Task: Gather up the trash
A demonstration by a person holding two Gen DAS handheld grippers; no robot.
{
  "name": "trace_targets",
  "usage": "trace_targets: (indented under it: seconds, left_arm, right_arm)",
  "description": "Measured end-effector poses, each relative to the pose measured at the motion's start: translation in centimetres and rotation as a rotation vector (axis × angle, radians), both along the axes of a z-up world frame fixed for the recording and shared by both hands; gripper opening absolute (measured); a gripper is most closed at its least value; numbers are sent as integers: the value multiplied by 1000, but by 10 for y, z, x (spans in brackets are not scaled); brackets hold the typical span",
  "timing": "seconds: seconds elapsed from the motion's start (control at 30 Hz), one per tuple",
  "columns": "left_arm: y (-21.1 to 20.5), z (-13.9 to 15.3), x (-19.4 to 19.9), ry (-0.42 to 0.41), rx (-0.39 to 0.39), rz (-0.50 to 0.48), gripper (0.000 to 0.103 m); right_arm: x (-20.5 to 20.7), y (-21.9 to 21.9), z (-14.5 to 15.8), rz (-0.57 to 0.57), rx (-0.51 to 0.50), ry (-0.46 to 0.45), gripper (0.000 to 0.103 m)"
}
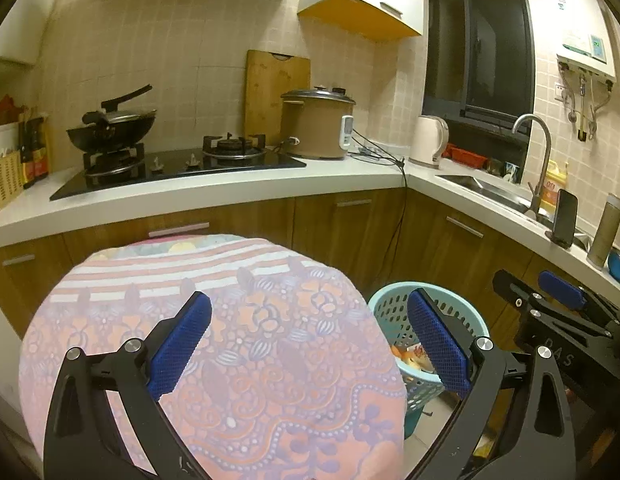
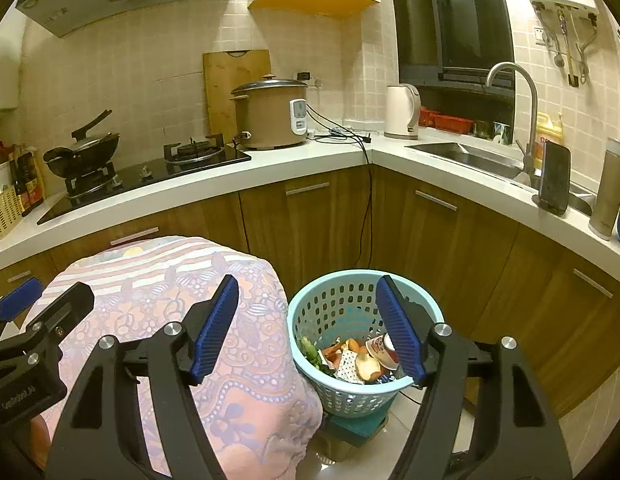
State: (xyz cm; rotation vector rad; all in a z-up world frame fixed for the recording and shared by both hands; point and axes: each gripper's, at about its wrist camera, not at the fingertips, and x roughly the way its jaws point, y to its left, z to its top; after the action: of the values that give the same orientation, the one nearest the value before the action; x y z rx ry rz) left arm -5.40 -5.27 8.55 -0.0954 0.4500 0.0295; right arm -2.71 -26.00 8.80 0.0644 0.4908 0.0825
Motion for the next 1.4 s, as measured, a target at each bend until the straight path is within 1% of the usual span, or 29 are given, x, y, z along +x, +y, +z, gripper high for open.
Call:
trace_targets:
  seconds: [0.23, 0.6, 0.73, 1.4]
  left_arm:
    - [-2, 0, -1, -2, 20, 8, 95]
    - [5, 4, -4, -7, 15, 33, 95]
    - [7, 5, -5, 0, -8, 28, 95]
    - [7, 3, -2, 0, -3, 19, 95]
  right_arm:
    - [-3, 5, 2, 7, -11, -8, 69]
    - [-7, 15, 7, 18, -39, -30, 70]
    - [-7, 16, 7, 20, -45, -34, 70]
    - [-5, 16, 4, 22, -39, -24, 70]
